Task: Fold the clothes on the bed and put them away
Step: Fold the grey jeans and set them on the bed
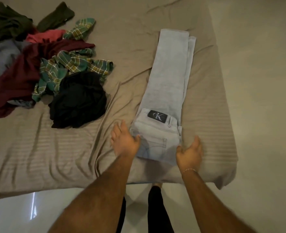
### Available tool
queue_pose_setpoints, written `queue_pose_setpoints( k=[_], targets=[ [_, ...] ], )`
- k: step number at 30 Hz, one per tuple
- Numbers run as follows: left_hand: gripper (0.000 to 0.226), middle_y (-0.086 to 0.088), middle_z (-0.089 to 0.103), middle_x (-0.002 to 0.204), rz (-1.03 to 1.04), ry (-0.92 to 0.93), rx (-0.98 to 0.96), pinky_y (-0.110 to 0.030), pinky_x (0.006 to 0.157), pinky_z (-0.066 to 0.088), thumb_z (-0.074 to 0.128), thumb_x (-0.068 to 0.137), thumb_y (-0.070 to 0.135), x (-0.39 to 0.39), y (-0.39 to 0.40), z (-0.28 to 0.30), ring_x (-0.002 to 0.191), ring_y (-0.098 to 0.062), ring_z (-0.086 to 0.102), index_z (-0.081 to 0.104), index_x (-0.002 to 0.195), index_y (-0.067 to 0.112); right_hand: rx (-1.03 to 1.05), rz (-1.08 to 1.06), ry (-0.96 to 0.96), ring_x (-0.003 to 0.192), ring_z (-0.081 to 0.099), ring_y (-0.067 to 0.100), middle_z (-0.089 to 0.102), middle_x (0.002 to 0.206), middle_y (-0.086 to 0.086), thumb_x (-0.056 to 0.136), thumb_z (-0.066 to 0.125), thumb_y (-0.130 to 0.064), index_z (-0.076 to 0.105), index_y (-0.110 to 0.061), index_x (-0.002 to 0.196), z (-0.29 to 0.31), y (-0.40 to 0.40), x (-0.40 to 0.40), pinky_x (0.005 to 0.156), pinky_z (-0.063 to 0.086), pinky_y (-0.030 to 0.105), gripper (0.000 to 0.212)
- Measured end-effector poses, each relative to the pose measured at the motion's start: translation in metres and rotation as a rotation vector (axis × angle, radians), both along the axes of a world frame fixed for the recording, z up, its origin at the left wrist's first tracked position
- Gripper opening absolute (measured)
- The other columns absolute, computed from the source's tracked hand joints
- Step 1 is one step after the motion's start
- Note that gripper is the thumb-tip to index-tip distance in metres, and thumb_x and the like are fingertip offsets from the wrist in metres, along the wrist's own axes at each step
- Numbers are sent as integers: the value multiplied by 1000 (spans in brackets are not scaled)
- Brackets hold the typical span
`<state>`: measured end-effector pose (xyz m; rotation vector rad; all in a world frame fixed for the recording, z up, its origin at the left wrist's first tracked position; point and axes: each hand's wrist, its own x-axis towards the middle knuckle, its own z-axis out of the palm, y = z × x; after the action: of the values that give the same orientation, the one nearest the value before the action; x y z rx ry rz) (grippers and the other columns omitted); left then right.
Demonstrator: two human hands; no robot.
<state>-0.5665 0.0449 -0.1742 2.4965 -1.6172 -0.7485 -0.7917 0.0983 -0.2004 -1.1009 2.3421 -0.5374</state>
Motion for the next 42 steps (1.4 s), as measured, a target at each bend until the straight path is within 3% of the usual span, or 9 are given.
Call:
queue_pose_setpoints(
  k=[3,7,13,18,28,32,35,39,42],
  targets=[
    [99,-10,2,174,-642,-124,-41,-57,122,20,69,85,37,2,26,-16,158,-32,10,12,166,28,-100,618,177,152,29,30,32,166,12,80,62,-33,33,-17,160,-10,19,15,123,24,52,87],
    [102,-3,-14,174,-935,-228,462,-62,126,3,64,92,28,6,13,-31,160,-25,-10,-6,166,29,222,904,206,160,-4,26,-10,172,2,75,66,-40,10,-24,166,-38,11,24,126,-3,53,107],
    [105,-1,-17,173,-1040,-326,544,-71,121,-3,67,91,22,14,-9,-45,160,-27,-15,-7,165,32,593,862,268,157,-20,33,-25,170,3,81,72,-48,-14,-26,164,-61,-20,13,124,-7,57,121],
    [117,7,-28,170,-1110,-302,443,-71,121,2,70,90,18,46,-15,-81,158,-19,-21,-20,162,34,623,848,182,158,-15,29,-24,170,7,75,80,-39,-13,-19,163,-103,-30,22,129,11,47,130],
    [102,0,3,175,-1226,-16,598,-30,128,16,75,90,29,47,-82,-105,160,-18,13,8,167,27,531,735,-105,160,1,28,-4,173,6,59,70,-61,16,-19,165,-115,-49,7,130,12,40,126],
    [51,-14,67,136,-1255,6,797,-22,93,49,68,89,7,21,-150,-45,118,-25,65,62,140,12,179,438,-255,127,62,23,66,136,7,64,70,-53,68,-21,131,-65,-28,10,110,45,32,74],
    [23,-11,67,75,-1371,-97,864,-23,47,47,60,83,-4,-43,-228,27,58,-21,59,72,100,6,87,237,-236,81,67,-1,73,87,-10,81,72,-29,76,-27,99,8,-40,-3,73,49,19,18],
    [17,-16,66,82,-1632,-226,481,-34,56,52,57,83,-5,-179,-317,172,65,-27,61,69,91,4,14,-3,74,68,65,17,65,70,-3,82,62,-18,63,-24,71,153,-91,-58,64,44,27,13],
    [29,-18,73,112,-1835,-238,-144,-39,82,57,58,86,8,-274,-337,322,92,-31,66,73,111,6,-167,-346,223,63,69,23,64,63,-4,83,58,-8,63,-23,66,287,-114,-92,56,57,32,23]
  ],
)
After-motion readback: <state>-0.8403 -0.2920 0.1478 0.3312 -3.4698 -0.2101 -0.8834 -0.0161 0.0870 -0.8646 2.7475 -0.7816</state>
